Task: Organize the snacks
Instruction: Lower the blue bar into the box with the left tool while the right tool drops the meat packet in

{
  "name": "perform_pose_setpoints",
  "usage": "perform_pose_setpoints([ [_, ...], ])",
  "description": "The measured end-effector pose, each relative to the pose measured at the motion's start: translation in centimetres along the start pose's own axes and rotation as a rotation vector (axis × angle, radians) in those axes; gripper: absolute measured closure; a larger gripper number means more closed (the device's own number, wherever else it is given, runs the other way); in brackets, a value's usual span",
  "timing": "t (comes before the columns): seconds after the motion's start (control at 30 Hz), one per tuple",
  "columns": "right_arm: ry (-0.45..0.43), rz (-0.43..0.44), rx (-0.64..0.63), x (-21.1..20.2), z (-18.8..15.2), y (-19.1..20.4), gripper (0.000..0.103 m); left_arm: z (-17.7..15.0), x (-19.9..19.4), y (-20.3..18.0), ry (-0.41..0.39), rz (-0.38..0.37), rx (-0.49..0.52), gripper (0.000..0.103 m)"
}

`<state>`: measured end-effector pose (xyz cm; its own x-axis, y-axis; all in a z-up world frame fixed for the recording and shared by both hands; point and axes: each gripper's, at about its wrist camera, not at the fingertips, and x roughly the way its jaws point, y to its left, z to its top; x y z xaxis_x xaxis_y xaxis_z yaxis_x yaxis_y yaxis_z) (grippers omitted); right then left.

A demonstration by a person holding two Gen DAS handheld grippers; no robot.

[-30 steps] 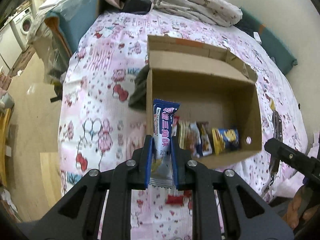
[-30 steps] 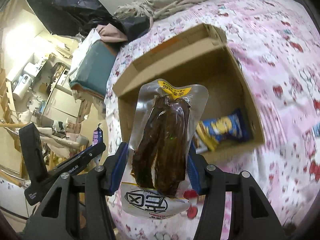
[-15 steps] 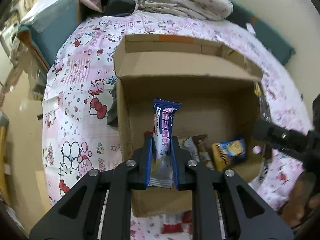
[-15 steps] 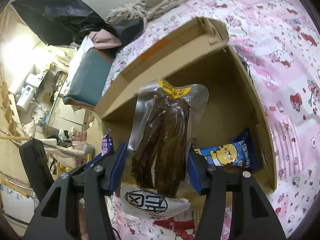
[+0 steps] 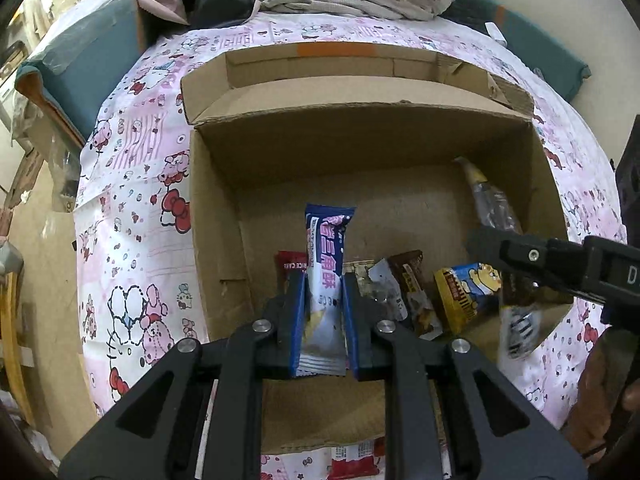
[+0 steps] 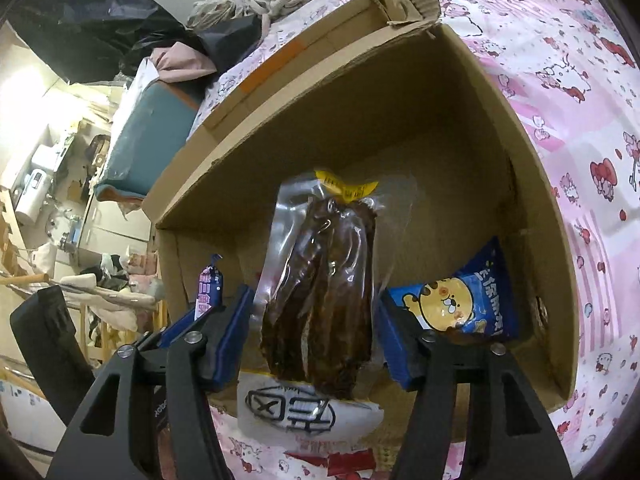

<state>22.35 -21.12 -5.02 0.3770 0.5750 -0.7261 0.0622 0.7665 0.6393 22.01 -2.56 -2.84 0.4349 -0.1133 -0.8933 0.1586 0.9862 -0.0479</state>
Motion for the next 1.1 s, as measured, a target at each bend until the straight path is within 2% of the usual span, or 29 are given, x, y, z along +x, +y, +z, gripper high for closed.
perform_pose_setpoints([
  [0.17,-0.014,0.002,0.000,-0.1,0.1,0.2,0.039,-0.1,0.3,-0.3,0.014,-0.019,0.006,0.087],
  [0.2,-0.016,0.004,-0.003,-0.2,0.1,0.2,0.039,-0.1,0.3,-0.4,0.015,-0.022,0.008,0.082],
  [0.27,-0.018,-0.004,-0.007,-0.2,0.2,0.3,0.031,-0.2,0.2,-0.5,0.015,-0.012,0.010,0.058],
  [0.3,-0.019,-0.006,-0.005,-0.3,0.1,0.1,0.028,-0.2,0.1,-0.4,0.013,-0.007,0.005,0.034],
  [0.33,-0.025,-0.007,-0.001,-0.4,0.2,0.1,0.024,-0.3,-0.1,-0.3,0.006,-0.001,-0.005,0.023],
  [0.77,-0.054,-0.027,-0.023,-1.8,-0.1,0.6,0.022,-0.5,-1.4,-0.2,-0.011,-0.033,-0.026,0.020],
  [1.1,-0.062,-0.049,-0.040,-4.0,-2.3,1.0,0.021,-2.0,-3.3,0.2,-0.035,-0.014,-0.034,0.020],
])
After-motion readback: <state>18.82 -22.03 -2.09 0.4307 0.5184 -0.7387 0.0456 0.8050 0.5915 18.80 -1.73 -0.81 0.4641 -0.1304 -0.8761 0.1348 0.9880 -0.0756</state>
